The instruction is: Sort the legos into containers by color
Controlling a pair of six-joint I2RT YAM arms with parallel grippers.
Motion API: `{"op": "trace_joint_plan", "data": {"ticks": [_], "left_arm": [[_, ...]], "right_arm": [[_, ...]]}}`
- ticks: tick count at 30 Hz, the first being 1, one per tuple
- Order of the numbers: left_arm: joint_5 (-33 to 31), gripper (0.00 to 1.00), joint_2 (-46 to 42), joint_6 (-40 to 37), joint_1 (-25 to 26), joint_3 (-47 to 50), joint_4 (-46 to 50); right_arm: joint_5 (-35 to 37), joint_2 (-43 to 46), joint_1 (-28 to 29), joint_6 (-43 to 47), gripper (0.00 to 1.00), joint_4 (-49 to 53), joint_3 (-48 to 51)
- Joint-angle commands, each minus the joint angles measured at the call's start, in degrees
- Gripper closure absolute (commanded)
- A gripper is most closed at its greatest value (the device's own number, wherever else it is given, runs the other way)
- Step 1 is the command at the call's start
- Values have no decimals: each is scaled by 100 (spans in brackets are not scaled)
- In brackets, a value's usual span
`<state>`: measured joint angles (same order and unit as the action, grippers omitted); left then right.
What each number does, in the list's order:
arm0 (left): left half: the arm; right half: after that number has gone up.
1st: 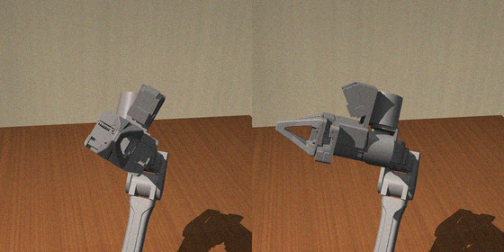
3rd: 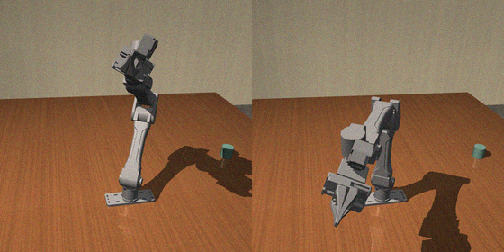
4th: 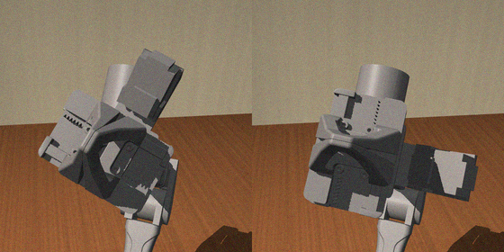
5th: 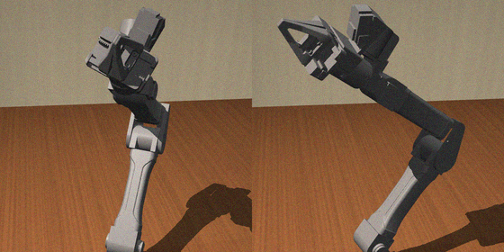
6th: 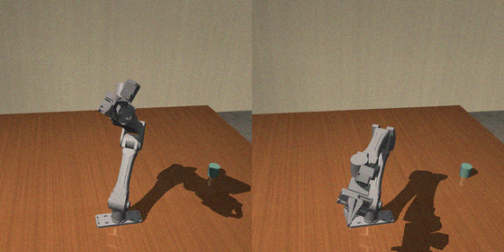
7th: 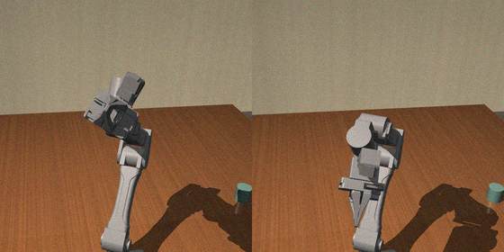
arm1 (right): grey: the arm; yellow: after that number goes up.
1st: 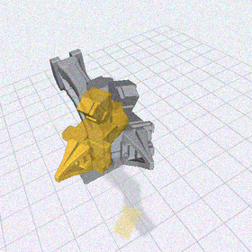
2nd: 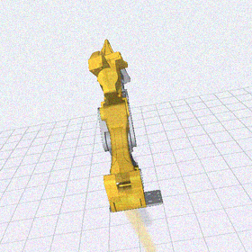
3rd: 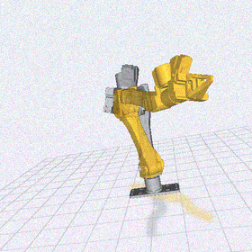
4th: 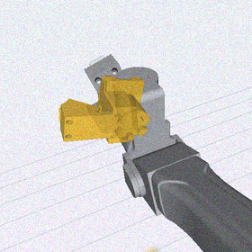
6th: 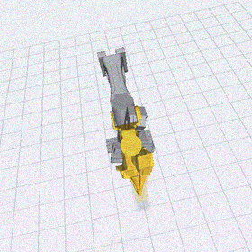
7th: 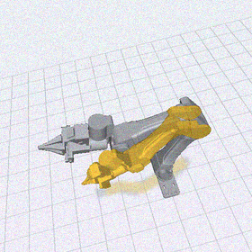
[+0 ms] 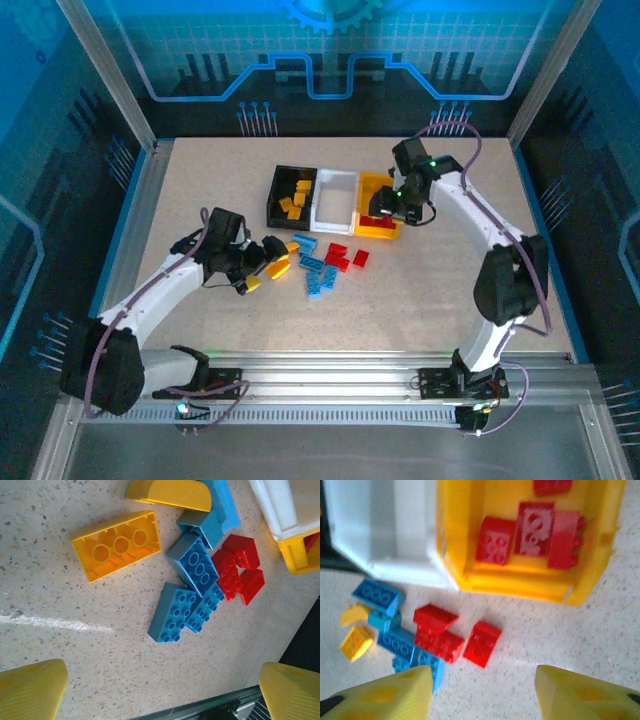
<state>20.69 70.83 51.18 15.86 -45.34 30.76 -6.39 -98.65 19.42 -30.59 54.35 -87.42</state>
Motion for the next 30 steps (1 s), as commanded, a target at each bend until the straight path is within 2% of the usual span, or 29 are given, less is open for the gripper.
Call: {"op": "trace_joint_plan", "data": {"ticks": [1,5,7,14,30], "left_arm": [[219,1,144,146,23,-125,-213],[266,1,226,235,27,-116,-338],[269,1,221,255,39,-106,-352],[252,1,99,132,31,-79,-150],[247,1,-73,-22,-50,127,35]], "right_arm": [[19,332,391,-129,35,97,684],[70,466,874,-461,23,-205,1391],[143,354,1035,-576,20,-287,1490],[532,-285,1249,-717,21,-419,1329],[586,-1597,1111,-712,31,-443,337]]}}
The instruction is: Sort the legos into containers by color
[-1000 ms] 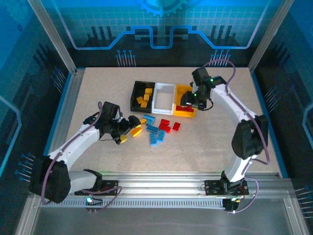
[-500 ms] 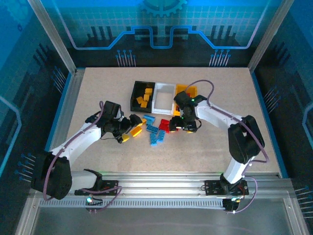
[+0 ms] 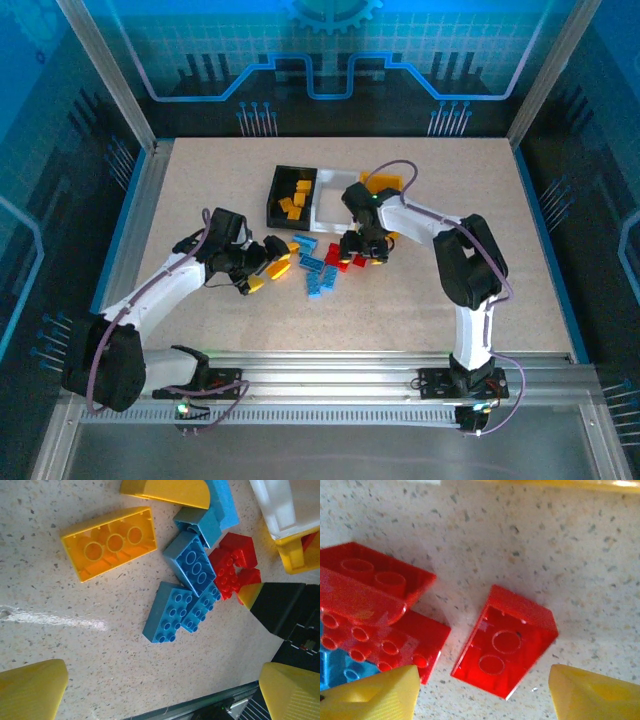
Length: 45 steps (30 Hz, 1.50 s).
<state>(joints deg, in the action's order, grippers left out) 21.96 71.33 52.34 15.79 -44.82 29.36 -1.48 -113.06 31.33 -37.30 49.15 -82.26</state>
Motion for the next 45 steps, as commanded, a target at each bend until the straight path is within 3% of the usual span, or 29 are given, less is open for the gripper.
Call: {"op": "trace_joint_plan", "data": {"ticks": [1,15,30,37,45], "left_arm": [[120,1,-120,-151,-48,61,183],[177,1,65,-163,-76,-35,149],[210,1,56,80,-67,77,-97],[148,1,-74,78,4,91,-50],[-151,1,-176,-48,414,36,291]], "right_arm": [[87,-209,-100,-47,32,87,-185],[43,-95,-528,38,51,-83,290],[115,1222,-584,335,67,162,673],[-18,1311,-743,467,67,381,-56],[-206,1,-1321,789,67,650,-1620]]}}
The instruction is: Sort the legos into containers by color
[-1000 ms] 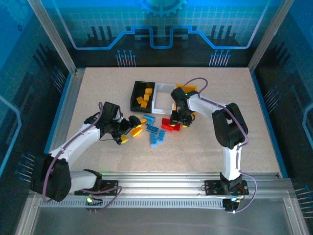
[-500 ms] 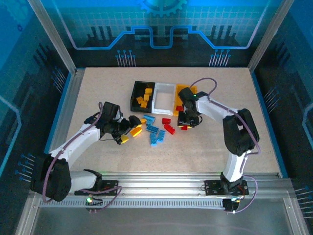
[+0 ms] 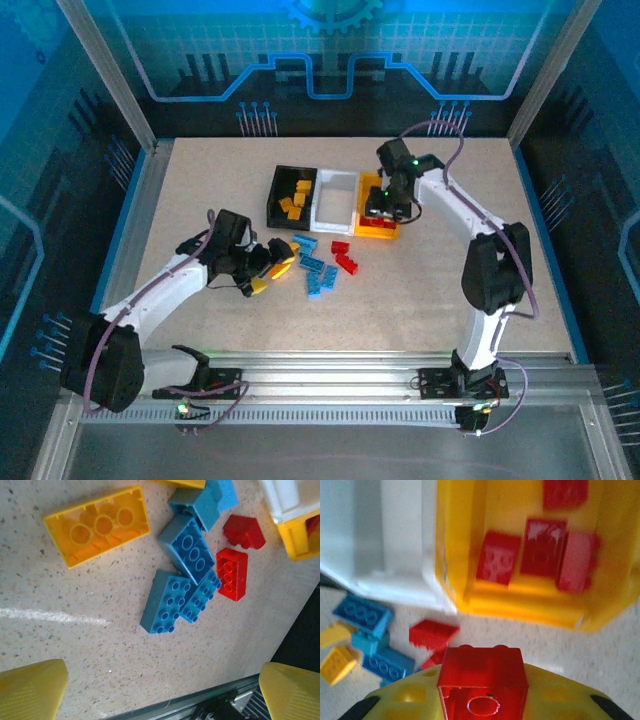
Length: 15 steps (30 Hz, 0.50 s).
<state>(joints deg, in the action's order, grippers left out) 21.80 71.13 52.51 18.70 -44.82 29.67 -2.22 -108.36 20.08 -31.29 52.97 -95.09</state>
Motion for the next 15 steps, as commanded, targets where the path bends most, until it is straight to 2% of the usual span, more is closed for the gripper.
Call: {"op": "trace_joint_plan", "data": {"ticks": [1,4,8,12,15], "left_arm": [[-169,1,-173,-74,161,41,293],[-219,1,-276,-76,195,39,402],[-297,1,-412,-122,193,43,571],[-343,1,-470,-119,196,87,602],[-318,1,-425,-40,198,138,483]], "right_arm": [[-167,-651,-260,202,67,291,-509],[-243,-1058,-397,252,66,388,-953],[-252,-1275,-467,325,59,477,-1243],[-270,-1132,-486,351,48,435,-1119],[-306,-857,-472,376,45,377,-866]]}}
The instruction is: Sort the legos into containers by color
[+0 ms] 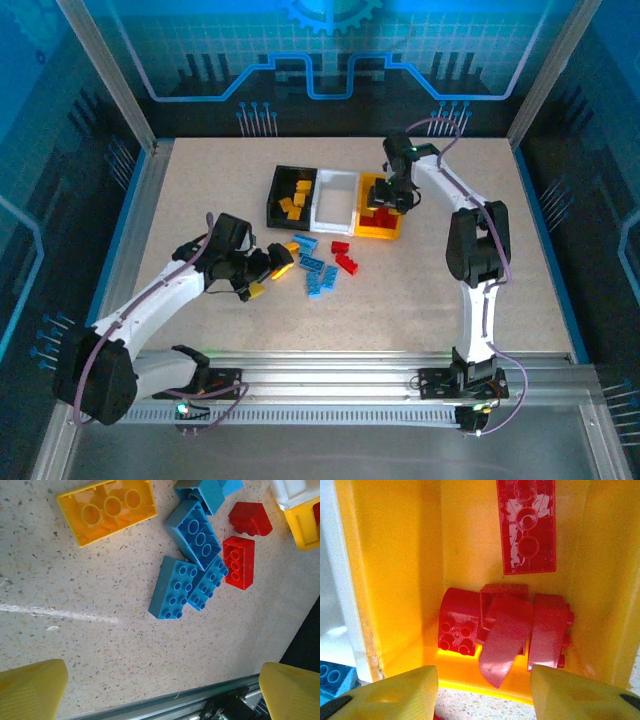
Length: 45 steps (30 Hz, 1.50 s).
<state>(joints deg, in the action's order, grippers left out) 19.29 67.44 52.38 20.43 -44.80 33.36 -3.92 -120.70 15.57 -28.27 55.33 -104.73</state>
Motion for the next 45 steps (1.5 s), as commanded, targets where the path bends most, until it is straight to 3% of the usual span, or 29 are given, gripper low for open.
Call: {"op": "trace_joint_plan", "data": {"ticks": [1,7,17,26,45], "left_arm": [[-49,1,-22,4,28,144,45],[59,1,257,146,29,45,-265],[5,1,456,288,20,-92,-446],[-38,1,200,406,28,61,-393],[-171,1,-616,440,4,349,95]], "right_arm": [[-135,506,-28,85,45,111,237],[-249,1358,106,519,41,-37,962],[-88,2292,1002,1225,34,-429,2543],[294,1696,1780,1605,32,-409,2514],[388,250,1917,1749,39,-241,1447]]}}
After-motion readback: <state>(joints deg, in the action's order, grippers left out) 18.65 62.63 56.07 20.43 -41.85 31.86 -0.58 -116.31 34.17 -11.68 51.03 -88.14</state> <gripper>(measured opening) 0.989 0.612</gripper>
